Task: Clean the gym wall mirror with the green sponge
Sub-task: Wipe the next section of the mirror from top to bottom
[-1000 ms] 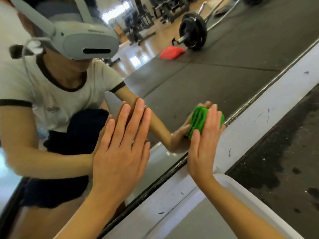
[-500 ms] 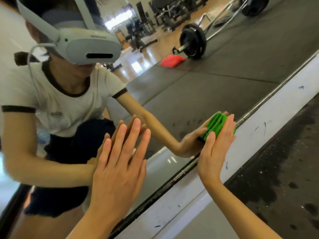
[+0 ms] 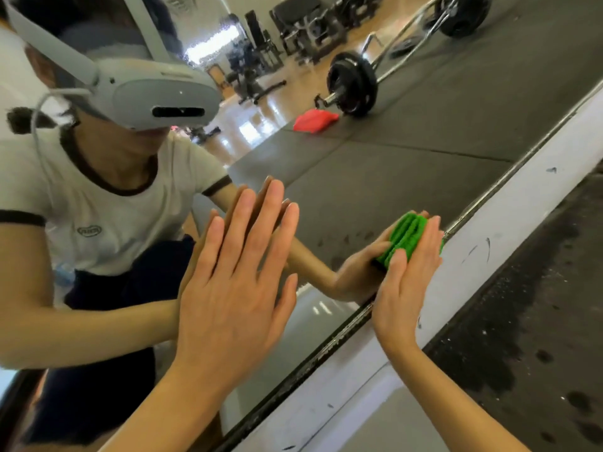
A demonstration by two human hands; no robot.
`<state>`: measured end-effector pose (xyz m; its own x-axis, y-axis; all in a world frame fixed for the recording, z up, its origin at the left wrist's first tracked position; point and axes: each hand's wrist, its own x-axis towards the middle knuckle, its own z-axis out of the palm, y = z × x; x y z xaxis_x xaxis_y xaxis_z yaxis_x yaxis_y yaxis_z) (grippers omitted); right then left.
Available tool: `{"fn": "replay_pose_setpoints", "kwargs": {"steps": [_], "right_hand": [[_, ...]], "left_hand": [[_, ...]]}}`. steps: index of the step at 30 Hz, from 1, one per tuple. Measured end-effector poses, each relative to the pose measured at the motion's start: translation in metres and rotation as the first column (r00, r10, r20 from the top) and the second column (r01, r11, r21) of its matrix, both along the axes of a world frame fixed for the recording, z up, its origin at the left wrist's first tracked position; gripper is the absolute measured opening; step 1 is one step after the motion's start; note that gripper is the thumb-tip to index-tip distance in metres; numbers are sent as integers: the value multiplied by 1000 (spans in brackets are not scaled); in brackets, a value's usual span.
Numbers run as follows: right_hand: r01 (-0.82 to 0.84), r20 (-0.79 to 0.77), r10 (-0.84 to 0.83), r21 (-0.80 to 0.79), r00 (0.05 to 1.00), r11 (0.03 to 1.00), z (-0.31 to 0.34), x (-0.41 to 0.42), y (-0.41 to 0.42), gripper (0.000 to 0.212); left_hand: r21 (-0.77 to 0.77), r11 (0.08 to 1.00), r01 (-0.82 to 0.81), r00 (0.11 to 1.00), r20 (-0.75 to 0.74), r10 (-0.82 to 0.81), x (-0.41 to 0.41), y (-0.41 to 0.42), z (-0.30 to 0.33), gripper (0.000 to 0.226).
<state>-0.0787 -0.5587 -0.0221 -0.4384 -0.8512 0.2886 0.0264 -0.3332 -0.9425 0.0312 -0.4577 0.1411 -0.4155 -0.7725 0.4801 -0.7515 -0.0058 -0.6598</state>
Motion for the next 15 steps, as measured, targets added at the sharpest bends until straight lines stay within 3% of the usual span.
{"fn": "replay_pose_setpoints", "kwargs": {"steps": [3, 7, 9, 12, 15], "right_hand": [[-24, 146, 5, 124, 989, 992, 33, 4, 4, 59], [-87, -68, 72, -258, 995, 962, 73, 11, 14, 58], [-63, -158, 17, -295, 987, 953, 54, 3, 2, 57], [9, -16, -10, -52, 1000, 999, 10, -12, -13, 57], [-9, 122, -8, 133, 992, 991, 14, -14, -14, 59]], "left_hand": [[-6, 1000, -10, 1000, 10, 10, -1, -1, 0, 72], [-17, 1000, -12, 1000, 16, 12, -1, -1, 0, 72], [-22, 1000, -13, 1000, 19, 13, 0, -2, -1, 73], [-34, 999, -5, 1000, 10, 5, -1, -2, -2, 73], [-43, 999, 2, 1000, 12, -2, 0, -2, -2, 70]]}}
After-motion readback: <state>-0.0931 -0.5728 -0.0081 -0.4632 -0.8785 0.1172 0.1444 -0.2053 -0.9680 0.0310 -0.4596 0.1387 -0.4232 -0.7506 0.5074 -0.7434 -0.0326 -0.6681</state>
